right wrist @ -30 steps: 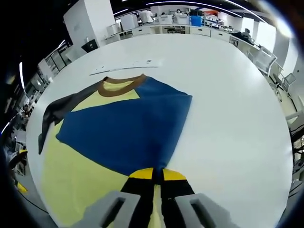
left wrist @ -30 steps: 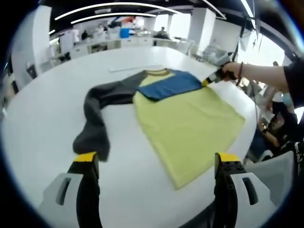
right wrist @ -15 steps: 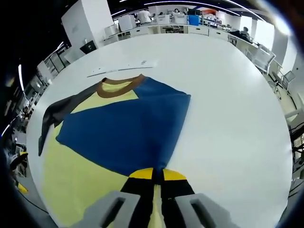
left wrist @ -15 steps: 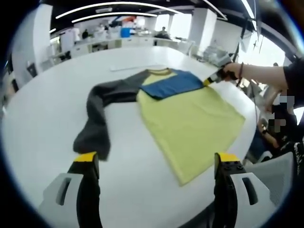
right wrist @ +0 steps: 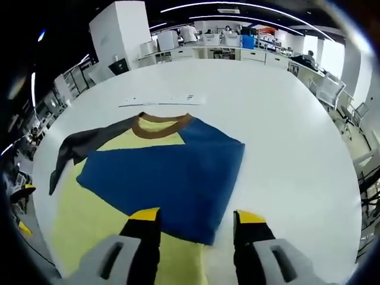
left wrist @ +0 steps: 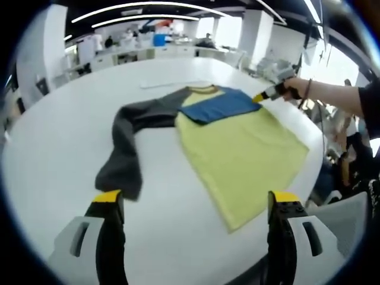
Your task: Fold the garment on the visible template until the final outline fits inside the template.
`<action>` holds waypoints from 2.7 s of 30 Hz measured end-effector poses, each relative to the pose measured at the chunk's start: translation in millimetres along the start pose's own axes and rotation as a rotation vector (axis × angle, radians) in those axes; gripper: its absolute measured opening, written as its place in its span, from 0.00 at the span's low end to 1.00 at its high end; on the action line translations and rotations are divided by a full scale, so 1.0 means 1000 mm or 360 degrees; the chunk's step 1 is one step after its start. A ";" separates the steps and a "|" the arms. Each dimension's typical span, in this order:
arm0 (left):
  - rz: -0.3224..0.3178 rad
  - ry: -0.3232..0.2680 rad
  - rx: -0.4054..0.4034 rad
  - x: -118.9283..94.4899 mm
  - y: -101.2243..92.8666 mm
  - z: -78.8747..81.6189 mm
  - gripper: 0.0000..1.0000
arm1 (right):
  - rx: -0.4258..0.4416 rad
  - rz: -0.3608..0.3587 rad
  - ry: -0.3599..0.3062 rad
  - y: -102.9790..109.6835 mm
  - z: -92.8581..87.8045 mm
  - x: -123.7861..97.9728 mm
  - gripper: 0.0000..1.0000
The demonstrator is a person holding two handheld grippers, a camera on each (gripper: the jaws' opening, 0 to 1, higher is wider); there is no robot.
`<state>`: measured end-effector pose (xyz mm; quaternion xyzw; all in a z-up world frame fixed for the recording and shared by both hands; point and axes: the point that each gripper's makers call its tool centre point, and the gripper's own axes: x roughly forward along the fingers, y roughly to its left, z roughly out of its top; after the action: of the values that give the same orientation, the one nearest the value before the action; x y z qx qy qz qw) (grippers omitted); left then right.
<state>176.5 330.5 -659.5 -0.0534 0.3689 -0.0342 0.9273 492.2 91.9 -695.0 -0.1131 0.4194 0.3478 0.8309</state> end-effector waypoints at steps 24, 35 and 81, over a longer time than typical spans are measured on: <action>0.0144 -0.0077 0.0019 -0.029 0.051 0.019 0.96 | -0.0243 0.0255 -0.0182 0.055 0.008 -0.079 0.95; 0.0204 -0.0120 -0.0064 -0.035 0.085 0.020 0.93 | -0.0278 0.0389 -0.0227 0.083 0.004 -0.119 0.99; 0.0338 0.0069 -0.0040 0.037 0.152 -0.025 0.25 | -0.0321 0.0403 -0.0239 0.094 -0.051 -0.150 0.98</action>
<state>189.9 475.6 -722.1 -0.0250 0.3927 0.0677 0.9168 336.3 63.3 -600.5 -0.1157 0.3302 0.4975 0.7938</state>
